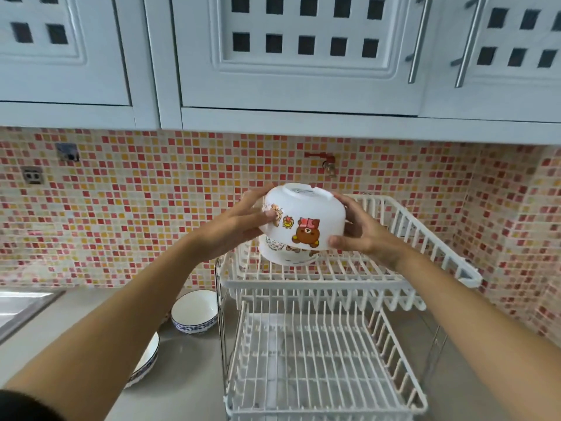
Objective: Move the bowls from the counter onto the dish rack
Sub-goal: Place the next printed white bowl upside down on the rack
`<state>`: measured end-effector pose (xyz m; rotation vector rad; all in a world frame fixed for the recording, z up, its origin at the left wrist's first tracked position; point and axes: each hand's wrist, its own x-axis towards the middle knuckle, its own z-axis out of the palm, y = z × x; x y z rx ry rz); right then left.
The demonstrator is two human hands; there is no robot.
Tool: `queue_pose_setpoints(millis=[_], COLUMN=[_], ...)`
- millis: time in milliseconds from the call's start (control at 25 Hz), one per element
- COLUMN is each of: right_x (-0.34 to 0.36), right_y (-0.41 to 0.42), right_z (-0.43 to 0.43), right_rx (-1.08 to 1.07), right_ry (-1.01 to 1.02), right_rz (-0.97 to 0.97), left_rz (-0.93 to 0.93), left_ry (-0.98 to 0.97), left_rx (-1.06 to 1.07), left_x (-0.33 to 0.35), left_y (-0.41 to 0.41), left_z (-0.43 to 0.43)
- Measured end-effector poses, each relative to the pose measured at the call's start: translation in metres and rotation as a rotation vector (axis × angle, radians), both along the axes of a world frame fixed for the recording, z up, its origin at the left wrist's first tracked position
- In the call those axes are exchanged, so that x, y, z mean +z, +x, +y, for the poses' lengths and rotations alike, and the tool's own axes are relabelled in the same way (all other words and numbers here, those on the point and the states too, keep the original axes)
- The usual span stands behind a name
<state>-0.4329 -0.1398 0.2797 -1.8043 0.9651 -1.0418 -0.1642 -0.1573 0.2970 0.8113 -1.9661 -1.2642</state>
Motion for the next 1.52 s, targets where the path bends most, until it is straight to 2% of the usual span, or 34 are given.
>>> queue_pose_setpoints(millis=[160,320,480,680,760,920,1040,1240,1520], right_x=[-0.004,-0.006,-0.007,-0.008,-0.009,-0.014,-0.018,-0.017,-0.018], right_y=[0.0,0.001,0.003,0.001,0.001,0.007,0.009,0.014,0.013], right_z=[-0.003,-0.005,-0.006,-0.01,-0.01,-0.009,-0.009,-0.008,-0.008], right_rx=[-0.046,-0.153,-0.089,-0.186,-0.194,-0.267,-0.29,-0.286,-0.269], right_ry=[-0.029,-0.017,0.021,-0.032,-0.027,-0.108,-0.139,-0.202,-0.165], right_rz=[0.06,0.026,0.029,0.129,0.201,0.365,0.485,0.591,0.715], left_rz=[0.024,-0.002,-0.274,-0.218,-0.286,-0.476,-0.528,-0.661,-0.786], left_ry=[-0.083,-0.284,-0.485,-0.399,-0.402,-0.533,-0.563,-0.614,-0.639], left_rx=[0.062,0.264,0.438,0.283,0.292,0.345,0.348,0.299,0.292], left_x=[-0.003,-0.007,-0.02,-0.016,-0.016,-0.024,-0.031,-0.033,-0.033], left_y=[0.0,-0.012,-0.026,-0.014,-0.009,-0.006,-0.003,-0.007,-0.01], left_z=[0.001,0.009,0.007,0.004,0.001,-0.003,-0.005,-0.005,-0.006])
